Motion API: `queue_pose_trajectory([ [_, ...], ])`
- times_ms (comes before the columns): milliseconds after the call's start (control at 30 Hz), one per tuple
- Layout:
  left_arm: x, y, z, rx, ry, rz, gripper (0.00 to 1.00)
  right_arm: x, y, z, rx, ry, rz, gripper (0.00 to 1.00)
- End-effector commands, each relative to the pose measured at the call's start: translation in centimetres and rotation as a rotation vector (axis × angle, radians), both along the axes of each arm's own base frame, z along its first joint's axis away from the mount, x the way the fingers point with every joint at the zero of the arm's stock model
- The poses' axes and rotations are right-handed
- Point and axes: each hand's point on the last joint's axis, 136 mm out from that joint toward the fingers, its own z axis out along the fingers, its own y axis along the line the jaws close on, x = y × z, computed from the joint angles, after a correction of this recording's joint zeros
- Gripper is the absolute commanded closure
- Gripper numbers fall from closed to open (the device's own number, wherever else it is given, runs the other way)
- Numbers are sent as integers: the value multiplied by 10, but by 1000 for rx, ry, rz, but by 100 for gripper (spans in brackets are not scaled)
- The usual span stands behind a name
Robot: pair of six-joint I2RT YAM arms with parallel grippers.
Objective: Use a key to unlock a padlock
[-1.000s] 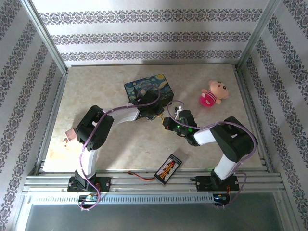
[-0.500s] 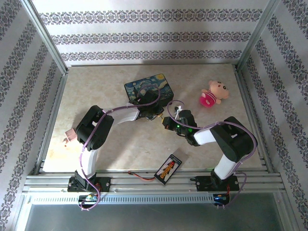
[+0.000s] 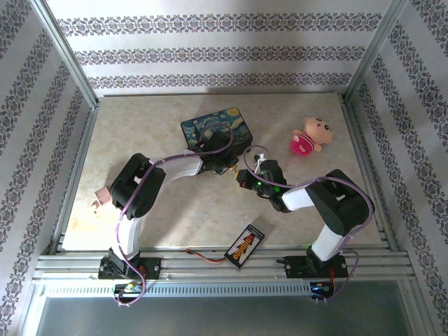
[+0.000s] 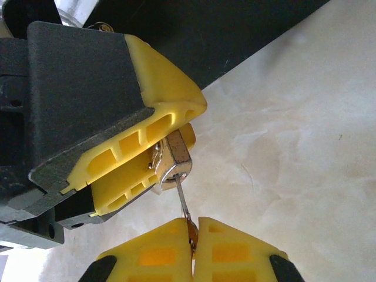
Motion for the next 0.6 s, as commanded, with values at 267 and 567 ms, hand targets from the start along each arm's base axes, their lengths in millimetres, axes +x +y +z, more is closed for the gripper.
queue_pose_trajectory([
  [267, -27, -16, -10, -42, 106, -45, 89, 17, 2, 13, 61, -2, -70, 100],
  [567, -27, -20, -10, -52, 113, -54, 89, 17, 15, 21, 91, -3, -34, 100],
])
